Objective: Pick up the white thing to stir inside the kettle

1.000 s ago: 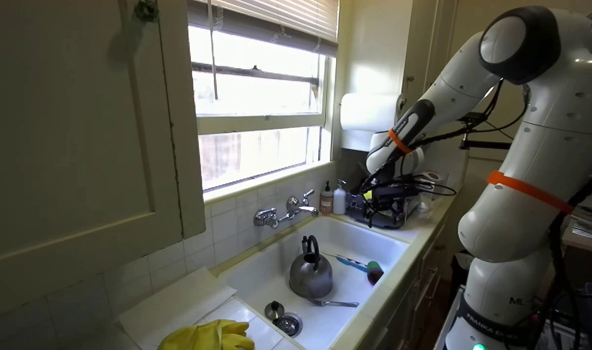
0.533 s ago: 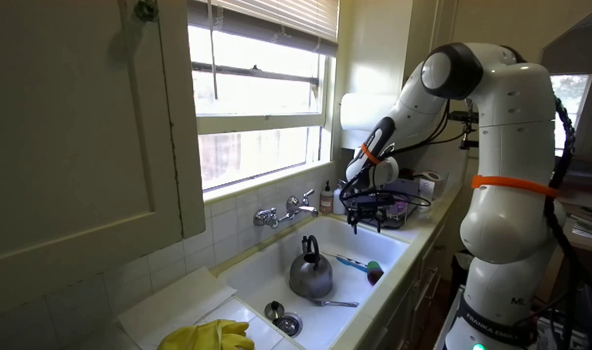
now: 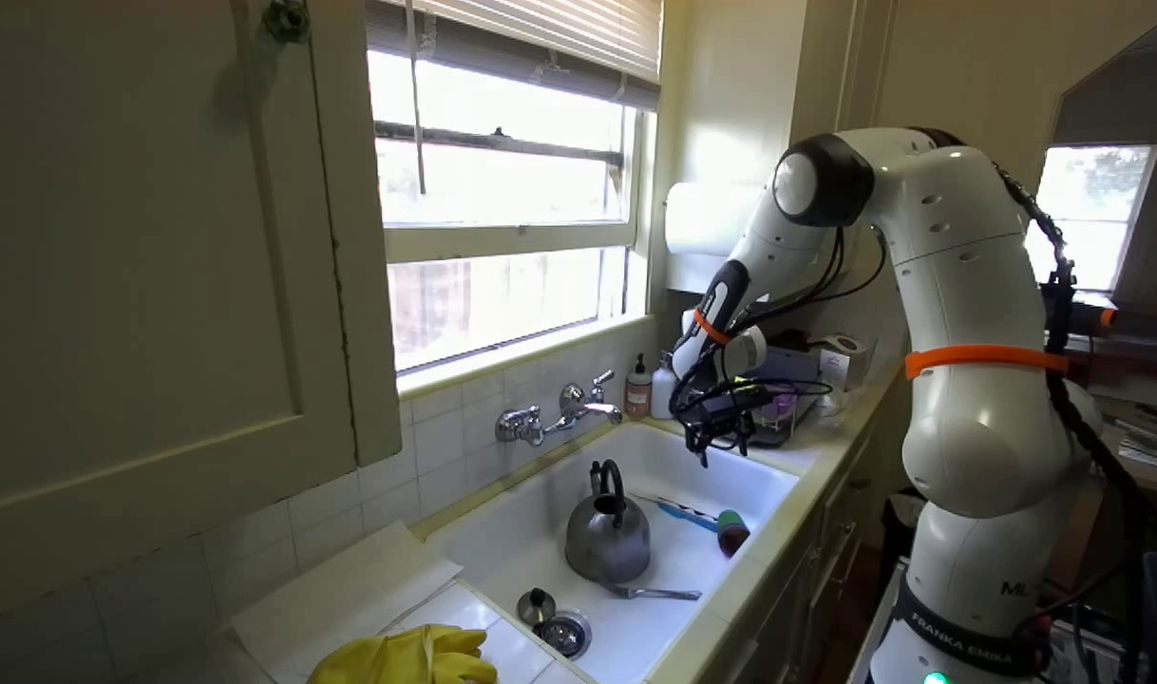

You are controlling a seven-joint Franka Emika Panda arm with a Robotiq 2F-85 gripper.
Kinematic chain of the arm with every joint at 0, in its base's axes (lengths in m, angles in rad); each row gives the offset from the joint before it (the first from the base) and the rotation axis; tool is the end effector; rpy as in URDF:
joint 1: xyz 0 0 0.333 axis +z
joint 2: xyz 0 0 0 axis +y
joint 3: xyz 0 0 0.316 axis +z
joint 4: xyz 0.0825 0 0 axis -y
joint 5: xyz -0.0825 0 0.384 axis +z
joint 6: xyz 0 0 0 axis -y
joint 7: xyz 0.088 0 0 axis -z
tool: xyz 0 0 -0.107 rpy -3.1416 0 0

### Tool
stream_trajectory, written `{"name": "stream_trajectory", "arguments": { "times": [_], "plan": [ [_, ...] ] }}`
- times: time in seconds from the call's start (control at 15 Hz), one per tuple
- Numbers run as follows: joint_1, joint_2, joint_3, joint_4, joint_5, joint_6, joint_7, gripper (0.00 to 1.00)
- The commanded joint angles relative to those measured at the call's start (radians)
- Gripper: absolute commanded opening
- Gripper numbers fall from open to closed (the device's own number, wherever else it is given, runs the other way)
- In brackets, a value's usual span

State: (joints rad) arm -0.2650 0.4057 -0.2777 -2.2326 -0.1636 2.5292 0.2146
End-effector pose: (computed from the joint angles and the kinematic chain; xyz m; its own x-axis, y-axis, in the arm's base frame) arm 0.4576 -0.2791 0.1863 0.8177 -0.5711 -0.0718 -0.5480 -0.8105 0.2069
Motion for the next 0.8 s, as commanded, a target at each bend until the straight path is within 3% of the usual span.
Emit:
{"name": "stream_trajectory", "arguments": {
  "times": [0.0, 0.13, 0.2, 0.73],
  "plan": [
    [-0.018, 0.092, -0.043, 0.045, -0.056, 0.038, -0.127, 1.0],
    [-0.029, 0.14, -0.056, 0.075, -0.06, 0.04, -0.157, 1.0],
    [-0.009, 0.079, -0.054, 0.037, -0.037, 0.013, -0.126, 1.0],
    [-0.02, 0.132, -0.06, 0.072, -0.04, 0.024, -0.153, 1.0]
  ]
}}
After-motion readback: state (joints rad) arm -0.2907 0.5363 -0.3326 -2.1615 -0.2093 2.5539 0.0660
